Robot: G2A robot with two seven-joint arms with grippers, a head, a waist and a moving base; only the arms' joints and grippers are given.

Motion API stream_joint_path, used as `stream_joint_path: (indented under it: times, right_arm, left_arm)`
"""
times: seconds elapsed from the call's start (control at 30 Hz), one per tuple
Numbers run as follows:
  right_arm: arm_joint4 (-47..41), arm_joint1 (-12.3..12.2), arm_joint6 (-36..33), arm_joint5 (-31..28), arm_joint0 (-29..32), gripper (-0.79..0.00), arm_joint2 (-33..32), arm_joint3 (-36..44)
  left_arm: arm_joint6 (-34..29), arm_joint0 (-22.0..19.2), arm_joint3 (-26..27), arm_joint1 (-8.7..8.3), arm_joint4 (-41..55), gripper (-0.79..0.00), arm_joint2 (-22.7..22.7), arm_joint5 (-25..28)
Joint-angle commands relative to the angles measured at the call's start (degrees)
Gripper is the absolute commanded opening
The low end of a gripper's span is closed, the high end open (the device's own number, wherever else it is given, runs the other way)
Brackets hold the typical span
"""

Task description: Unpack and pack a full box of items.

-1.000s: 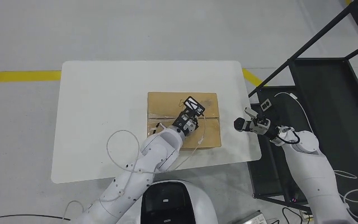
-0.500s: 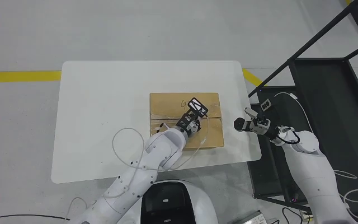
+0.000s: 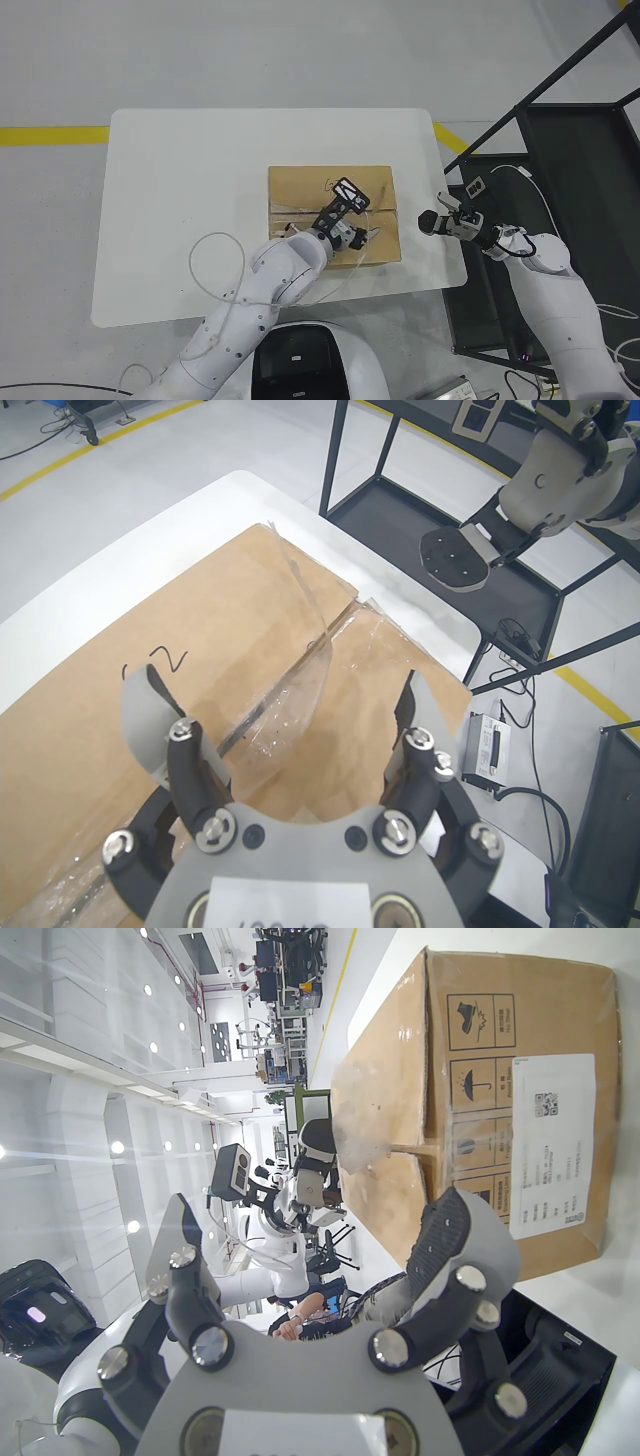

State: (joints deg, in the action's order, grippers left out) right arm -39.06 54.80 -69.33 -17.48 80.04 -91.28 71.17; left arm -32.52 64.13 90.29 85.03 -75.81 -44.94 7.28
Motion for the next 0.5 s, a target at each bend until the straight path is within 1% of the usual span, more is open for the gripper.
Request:
stream_joint_path:
  times: [0.0, 0.13, 0.23, 0.37, 0.47]
  right_arm:
    - [0.00, 0.00, 0.00, 0.00, 0.00, 0.000, 0.00, 0.00]
    - [0.00, 0.00, 0.00, 0.00, 0.00, 0.000, 0.00, 0.00]
    - [0.00, 0.00, 0.00, 0.00, 0.00, 0.000, 0.00, 0.00]
    - [0.00, 0.00, 0.00, 0.00, 0.00, 0.000, 0.00, 0.00]
    - [0.00, 0.00, 0.00, 0.00, 0.00, 0.000, 0.00, 0.00]
  left_arm:
    - [-0.04, 0.02, -0.40, 0.04, 0.88, 0.000, -0.25, 0.31]
    - [-0.20, -0.13, -0.68, 0.10, 1.62, 0.000, -0.43, 1.18]
    - [0.99, 0.19, -0.13, 0.05, 1.09, 0.000, -0.68, 1.11]
    - [2.62, 1.77, 1.83, -0.33, 0.14, 0.000, -1.60, 1.29]
    - [1.75, 3.49, 3.57, -0.79, -0.33, 0.000, -2.61, 1.63]
